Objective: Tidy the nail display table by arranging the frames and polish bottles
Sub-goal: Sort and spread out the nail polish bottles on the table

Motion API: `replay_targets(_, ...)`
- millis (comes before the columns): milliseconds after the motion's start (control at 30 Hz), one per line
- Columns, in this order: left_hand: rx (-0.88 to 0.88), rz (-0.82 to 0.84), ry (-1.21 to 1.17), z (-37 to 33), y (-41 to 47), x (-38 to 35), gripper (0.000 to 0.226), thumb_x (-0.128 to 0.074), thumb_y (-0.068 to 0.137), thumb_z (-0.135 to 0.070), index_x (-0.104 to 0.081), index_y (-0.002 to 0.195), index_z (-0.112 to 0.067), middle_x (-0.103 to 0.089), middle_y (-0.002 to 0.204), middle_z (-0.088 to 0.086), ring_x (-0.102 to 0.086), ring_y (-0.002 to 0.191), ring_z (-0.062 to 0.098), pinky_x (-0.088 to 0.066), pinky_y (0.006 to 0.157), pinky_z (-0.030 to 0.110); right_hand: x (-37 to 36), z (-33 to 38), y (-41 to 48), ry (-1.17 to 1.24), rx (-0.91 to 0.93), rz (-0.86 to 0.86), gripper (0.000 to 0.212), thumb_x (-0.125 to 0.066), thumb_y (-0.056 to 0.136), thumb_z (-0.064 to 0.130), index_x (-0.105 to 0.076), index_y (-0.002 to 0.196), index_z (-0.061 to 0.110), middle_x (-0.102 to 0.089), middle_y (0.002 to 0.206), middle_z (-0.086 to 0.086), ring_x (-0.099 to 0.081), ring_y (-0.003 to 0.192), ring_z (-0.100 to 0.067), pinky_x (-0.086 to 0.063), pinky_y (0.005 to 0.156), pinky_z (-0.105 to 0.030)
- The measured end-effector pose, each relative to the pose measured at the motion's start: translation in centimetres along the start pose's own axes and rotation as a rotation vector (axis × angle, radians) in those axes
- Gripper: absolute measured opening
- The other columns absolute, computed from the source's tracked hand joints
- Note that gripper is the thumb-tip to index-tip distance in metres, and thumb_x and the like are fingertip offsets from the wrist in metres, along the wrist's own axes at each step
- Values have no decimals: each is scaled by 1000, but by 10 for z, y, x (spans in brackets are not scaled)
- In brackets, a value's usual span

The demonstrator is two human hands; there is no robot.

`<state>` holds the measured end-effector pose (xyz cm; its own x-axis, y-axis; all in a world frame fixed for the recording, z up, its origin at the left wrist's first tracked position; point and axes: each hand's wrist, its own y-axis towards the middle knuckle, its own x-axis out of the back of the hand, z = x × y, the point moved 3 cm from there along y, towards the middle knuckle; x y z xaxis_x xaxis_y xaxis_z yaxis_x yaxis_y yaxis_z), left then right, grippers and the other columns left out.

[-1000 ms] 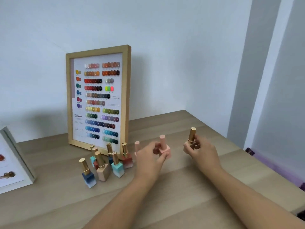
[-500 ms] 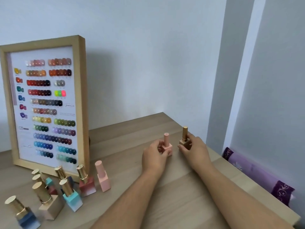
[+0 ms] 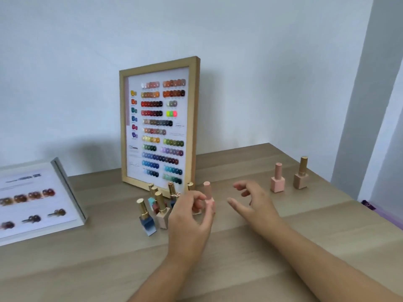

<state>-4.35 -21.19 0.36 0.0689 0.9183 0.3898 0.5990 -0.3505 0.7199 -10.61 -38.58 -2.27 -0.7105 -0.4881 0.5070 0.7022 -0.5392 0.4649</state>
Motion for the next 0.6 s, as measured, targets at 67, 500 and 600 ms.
replay_targets(67,60,-147,82,22,-4,30,32,-73,72,-17,-50,91,-30,-49,83,-16,-50,79,5,-44,71,17,-28,5,2,64,-52,110,51,-72,77,34,-51,122,26,-52,119,13,-52,101,-5,-41,80,-16)
replay_targets(500,602,41,11,120,-6,64,34,-76,74,-16,-58,100,-28,-59,84,-19,-61,92,12,-39,68,10,-64,9,17,82,-101,435,39,-64,85,21,-48,118,35,-59,113,14,-54,103,-6,-39,89,-23)
replay_targets(600,569,16,68,108,-7,68,29,-72,78,-18,-60,103,-27,-59,84,-17,-61,92,13,-39,68,14,-61,10,14,96,-105,405,31,-64,85,19,-50,110,32,-60,106,14,-57,98,-9,-41,85,-23)
